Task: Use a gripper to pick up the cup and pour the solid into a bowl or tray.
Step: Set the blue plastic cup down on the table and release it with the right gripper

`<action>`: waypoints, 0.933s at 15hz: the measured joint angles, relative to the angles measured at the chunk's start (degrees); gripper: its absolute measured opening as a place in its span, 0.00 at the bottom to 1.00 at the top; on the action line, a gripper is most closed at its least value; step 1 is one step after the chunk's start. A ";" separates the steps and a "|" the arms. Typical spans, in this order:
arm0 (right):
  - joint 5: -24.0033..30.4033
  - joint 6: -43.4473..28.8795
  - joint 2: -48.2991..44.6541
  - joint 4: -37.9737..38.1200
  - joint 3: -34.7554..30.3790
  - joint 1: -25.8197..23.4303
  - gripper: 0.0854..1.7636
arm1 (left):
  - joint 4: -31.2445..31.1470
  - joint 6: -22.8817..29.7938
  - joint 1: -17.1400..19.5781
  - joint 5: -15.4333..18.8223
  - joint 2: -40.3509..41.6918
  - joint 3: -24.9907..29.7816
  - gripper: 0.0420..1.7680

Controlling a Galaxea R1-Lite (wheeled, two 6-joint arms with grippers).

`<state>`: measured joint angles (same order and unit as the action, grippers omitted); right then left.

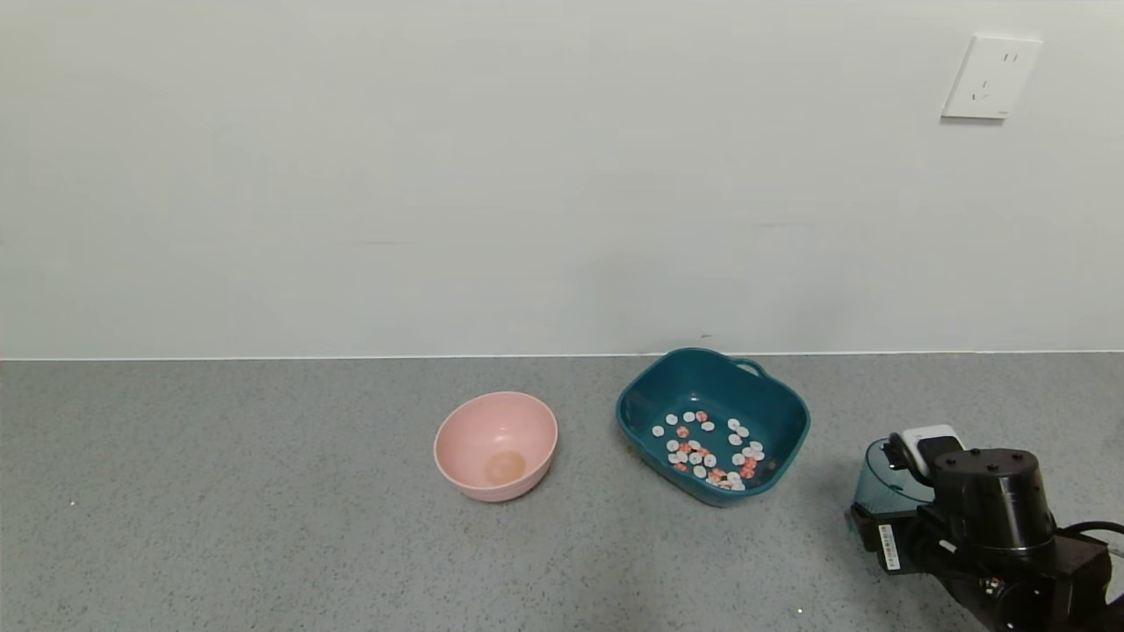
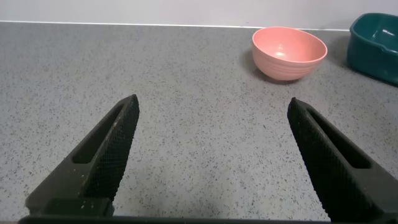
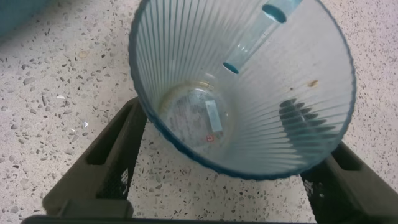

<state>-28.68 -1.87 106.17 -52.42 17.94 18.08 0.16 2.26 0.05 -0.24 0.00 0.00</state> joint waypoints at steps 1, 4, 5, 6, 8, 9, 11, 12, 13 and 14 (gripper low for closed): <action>0.00 0.00 0.00 -0.04 -0.01 -0.02 0.89 | -0.02 0.00 0.00 0.02 0.00 0.00 0.97; 0.16 0.02 -0.05 -0.09 -0.09 -0.09 0.91 | 0.00 0.00 -0.02 0.00 0.00 0.00 0.97; 0.18 -0.15 -0.11 -0.09 -0.15 -0.09 0.92 | 0.00 0.00 0.00 0.02 0.00 0.00 0.97; 0.20 -0.26 -0.29 -0.13 -0.22 -0.11 0.93 | 0.00 0.00 0.00 0.00 0.00 0.00 0.97; 0.18 -0.26 -1.12 0.05 -0.39 -0.11 0.94 | 0.00 -0.02 0.00 0.00 0.00 0.00 0.97; 0.16 -0.15 -1.82 0.17 -0.54 -0.09 0.94 | -0.02 -0.02 0.00 0.00 0.00 0.00 0.97; 0.09 0.38 -3.78 0.50 -0.95 0.30 0.95 | 0.00 -0.02 0.00 0.02 0.00 0.00 0.97; 0.07 1.13 -5.05 0.55 -1.24 0.44 0.95 | 0.00 0.00 0.00 0.00 0.00 0.00 0.97; 0.00 1.89 -6.30 0.63 -1.57 0.55 0.95 | 0.00 0.00 0.00 0.02 0.00 0.00 0.97; -0.06 2.63 -7.90 0.74 -2.07 0.60 0.95 | 0.00 0.00 0.00 0.00 0.00 0.00 0.97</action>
<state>-28.75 0.77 98.27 -51.68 15.87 18.68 0.16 2.26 0.05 -0.24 0.00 0.00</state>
